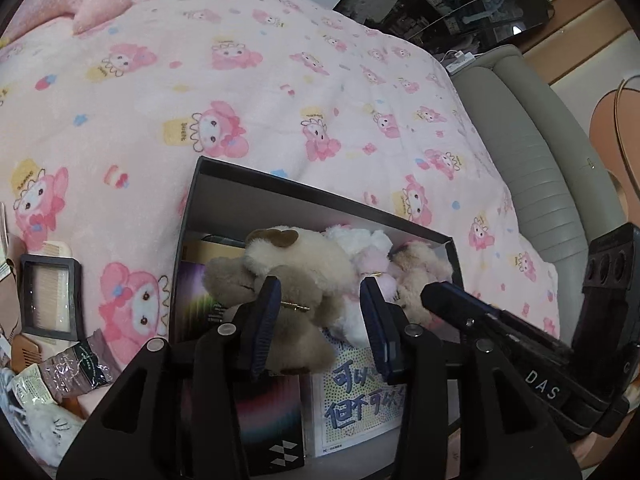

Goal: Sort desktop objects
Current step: 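Carry the plush dog with both grippers over the black box, then lower the plush dog into the box beside the other plush toys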

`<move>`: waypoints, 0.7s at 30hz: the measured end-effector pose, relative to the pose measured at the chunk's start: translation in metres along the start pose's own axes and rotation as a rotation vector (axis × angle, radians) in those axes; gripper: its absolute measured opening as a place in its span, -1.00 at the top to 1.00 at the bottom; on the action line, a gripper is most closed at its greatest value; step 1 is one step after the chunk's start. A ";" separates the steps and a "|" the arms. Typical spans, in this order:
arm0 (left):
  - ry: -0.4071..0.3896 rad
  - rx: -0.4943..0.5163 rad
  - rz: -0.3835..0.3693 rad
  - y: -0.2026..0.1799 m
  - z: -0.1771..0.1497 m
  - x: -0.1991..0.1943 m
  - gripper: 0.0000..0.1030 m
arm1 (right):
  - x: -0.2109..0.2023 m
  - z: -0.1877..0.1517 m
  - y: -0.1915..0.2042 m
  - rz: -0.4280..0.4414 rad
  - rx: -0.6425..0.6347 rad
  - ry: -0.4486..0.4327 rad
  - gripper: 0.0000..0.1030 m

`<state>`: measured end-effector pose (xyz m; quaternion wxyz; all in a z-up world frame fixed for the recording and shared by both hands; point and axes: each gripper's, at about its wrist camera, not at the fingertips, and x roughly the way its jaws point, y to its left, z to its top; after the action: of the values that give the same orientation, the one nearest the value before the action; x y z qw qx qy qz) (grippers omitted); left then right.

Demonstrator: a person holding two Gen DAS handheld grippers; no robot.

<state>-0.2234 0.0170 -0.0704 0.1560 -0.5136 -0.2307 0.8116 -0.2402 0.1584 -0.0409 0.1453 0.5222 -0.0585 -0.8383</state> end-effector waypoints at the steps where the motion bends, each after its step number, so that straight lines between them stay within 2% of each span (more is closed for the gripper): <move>1: 0.015 0.012 -0.020 -0.001 -0.003 0.002 0.25 | 0.003 0.000 0.000 -0.034 -0.015 0.001 0.67; 2: 0.039 0.023 -0.072 -0.002 -0.007 0.004 0.45 | 0.009 -0.001 -0.001 -0.044 -0.017 0.017 0.67; 4: 0.080 0.028 -0.178 -0.003 -0.011 0.005 0.49 | 0.024 -0.005 -0.005 -0.028 -0.002 0.080 0.67; 5: 0.095 0.042 -0.193 -0.005 -0.012 0.007 0.49 | 0.029 -0.008 -0.005 -0.023 0.000 0.108 0.67; 7: 0.102 0.072 -0.129 -0.006 -0.010 0.012 0.49 | 0.027 -0.014 -0.003 -0.021 -0.025 0.112 0.67; 9: 0.104 0.052 -0.059 0.000 -0.005 0.021 0.50 | 0.024 -0.016 0.000 -0.041 -0.054 0.093 0.67; 13: 0.127 0.005 -0.070 0.009 0.023 0.040 0.52 | 0.044 -0.017 0.003 -0.050 -0.051 0.125 0.66; 15: 0.138 -0.032 -0.105 0.016 0.030 0.045 0.53 | 0.049 -0.018 0.008 -0.079 -0.067 0.114 0.66; 18: 0.118 -0.039 -0.134 0.020 0.027 0.039 0.51 | 0.041 -0.017 0.019 -0.086 -0.113 0.055 0.67; 21: 0.105 -0.034 -0.153 0.022 0.018 0.025 0.45 | 0.042 -0.018 0.024 -0.035 -0.121 0.073 0.67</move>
<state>-0.2506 0.0066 -0.0947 0.2207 -0.5389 -0.2746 0.7651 -0.2376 0.1239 -0.0792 0.1640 0.5436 0.0067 -0.8232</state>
